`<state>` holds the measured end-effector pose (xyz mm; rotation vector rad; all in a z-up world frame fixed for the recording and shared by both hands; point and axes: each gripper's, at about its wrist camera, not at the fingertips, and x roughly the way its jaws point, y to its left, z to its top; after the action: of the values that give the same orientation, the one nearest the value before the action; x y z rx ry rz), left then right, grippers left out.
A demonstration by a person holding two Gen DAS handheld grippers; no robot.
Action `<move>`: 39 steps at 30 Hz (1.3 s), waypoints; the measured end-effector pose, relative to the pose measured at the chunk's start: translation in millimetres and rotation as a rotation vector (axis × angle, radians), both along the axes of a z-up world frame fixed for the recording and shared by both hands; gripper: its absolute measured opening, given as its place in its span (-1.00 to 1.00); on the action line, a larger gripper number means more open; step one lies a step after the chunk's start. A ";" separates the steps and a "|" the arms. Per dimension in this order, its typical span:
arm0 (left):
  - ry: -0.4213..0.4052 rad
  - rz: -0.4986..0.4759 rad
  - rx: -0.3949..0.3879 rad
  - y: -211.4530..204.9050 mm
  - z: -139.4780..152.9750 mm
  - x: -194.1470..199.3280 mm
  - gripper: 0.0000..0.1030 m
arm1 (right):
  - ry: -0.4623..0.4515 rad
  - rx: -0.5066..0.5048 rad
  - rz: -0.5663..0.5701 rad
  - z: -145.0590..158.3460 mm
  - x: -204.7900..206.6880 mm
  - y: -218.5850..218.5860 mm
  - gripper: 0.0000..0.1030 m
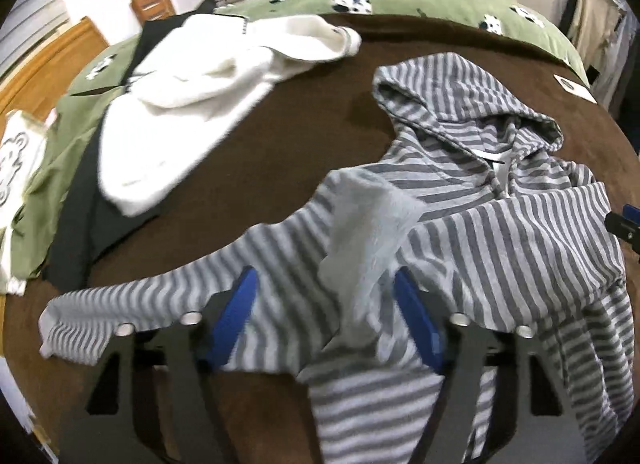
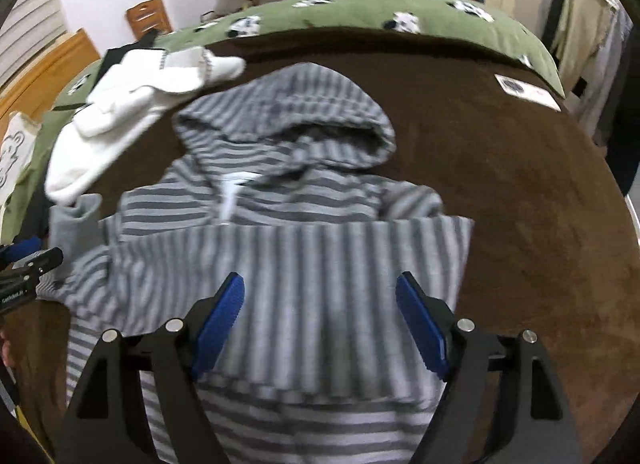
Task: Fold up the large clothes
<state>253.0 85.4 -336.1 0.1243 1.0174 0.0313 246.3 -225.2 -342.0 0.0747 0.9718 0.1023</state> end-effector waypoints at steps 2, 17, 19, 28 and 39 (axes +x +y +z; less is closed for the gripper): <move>0.003 -0.024 0.012 -6.4 -4.4 7.4 0.07 | 0.013 0.006 -0.017 -8.7 5.4 -9.7 0.51; -0.027 0.156 0.025 24.8 -14.1 -12.4 -0.77 | 0.101 -0.053 -0.018 -62.6 18.7 -10.6 0.26; 0.019 0.208 0.010 37.8 -29.1 -20.0 -0.74 | 0.104 -0.071 -0.017 -65.3 20.2 -7.8 0.31; 0.059 0.341 0.009 67.5 -68.6 -43.2 0.25 | 0.097 -0.106 -0.019 -72.1 20.4 -2.9 0.47; 0.043 0.383 0.068 88.0 -54.2 -48.7 0.88 | 0.105 -0.137 -0.033 -70.1 20.8 1.4 0.52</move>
<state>204.3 173.4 -390.2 -0.0092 1.0717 0.4138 267.2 -223.8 -412.1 -0.0300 1.0793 0.0008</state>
